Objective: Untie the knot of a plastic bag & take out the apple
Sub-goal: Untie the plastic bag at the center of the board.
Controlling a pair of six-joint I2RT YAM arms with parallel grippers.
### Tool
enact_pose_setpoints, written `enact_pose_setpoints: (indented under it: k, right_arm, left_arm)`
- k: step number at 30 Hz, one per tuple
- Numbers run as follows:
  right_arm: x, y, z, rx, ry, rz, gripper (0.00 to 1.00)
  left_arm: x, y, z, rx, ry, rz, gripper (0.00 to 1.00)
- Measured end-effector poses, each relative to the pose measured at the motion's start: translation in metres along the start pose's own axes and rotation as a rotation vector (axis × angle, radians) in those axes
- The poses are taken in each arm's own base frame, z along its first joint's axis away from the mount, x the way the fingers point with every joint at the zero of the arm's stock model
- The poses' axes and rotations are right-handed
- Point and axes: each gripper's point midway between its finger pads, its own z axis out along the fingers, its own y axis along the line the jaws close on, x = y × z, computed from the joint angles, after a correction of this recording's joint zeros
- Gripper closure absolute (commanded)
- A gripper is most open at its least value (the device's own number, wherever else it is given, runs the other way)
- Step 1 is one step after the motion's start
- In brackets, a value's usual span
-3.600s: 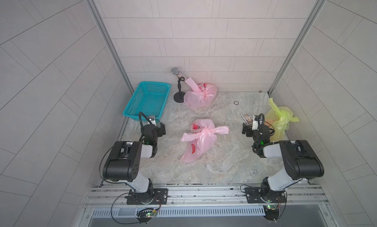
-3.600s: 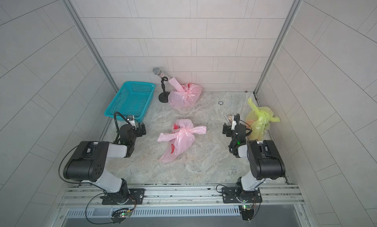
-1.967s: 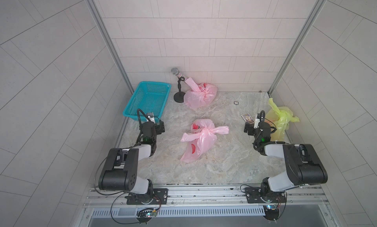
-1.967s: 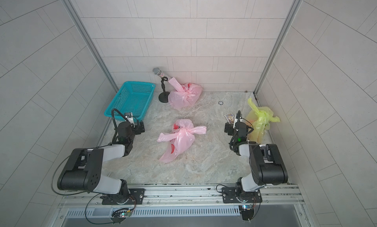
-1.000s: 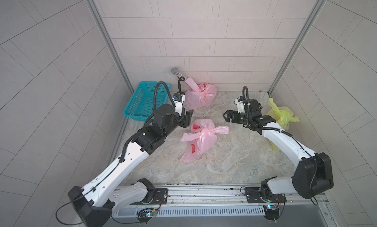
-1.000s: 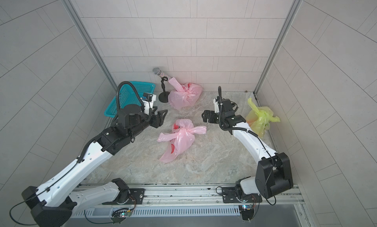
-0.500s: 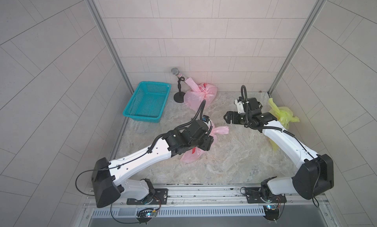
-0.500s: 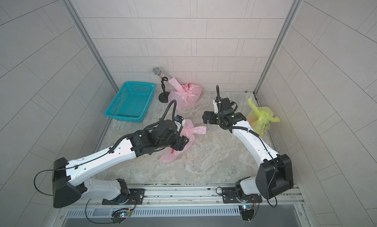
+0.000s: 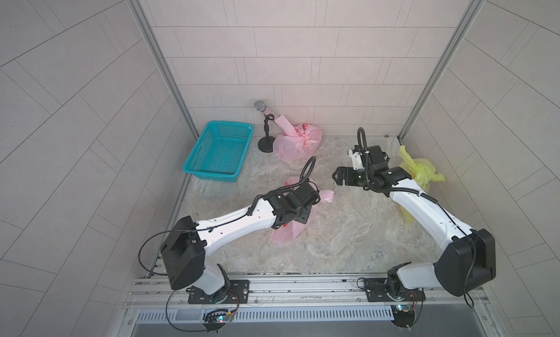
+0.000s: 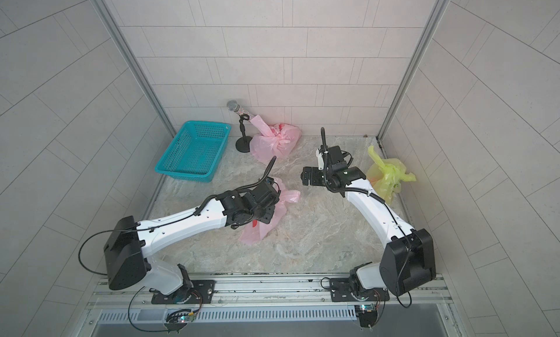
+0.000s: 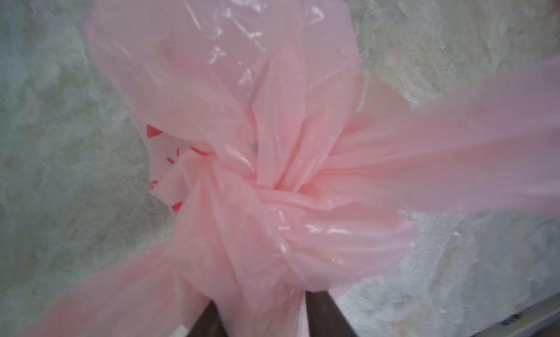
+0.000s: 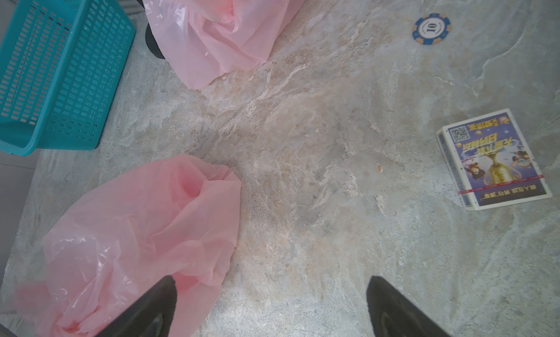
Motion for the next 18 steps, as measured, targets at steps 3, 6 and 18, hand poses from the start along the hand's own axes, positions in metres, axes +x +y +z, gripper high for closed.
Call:
enact_pose_setpoints:
  k: [3,6,18]
  right_arm:
    - [0.001,0.003,0.0,-0.015,0.005,-0.002,0.0]
    - [0.002,0.007,0.0,-0.041,0.014,-0.009,0.0]
    - [-0.036,0.061,-0.042,-0.25,-0.04,-0.056,0.04]
  left_arm:
    - [-0.012,0.016,0.001,-0.049,-0.056,0.009,1.0]
    - [-0.023,0.027,-0.004,-0.075,-0.118,0.057,1.0]
    - [-0.06,-0.001,-0.036,0.159,-0.332,0.496,1.0]
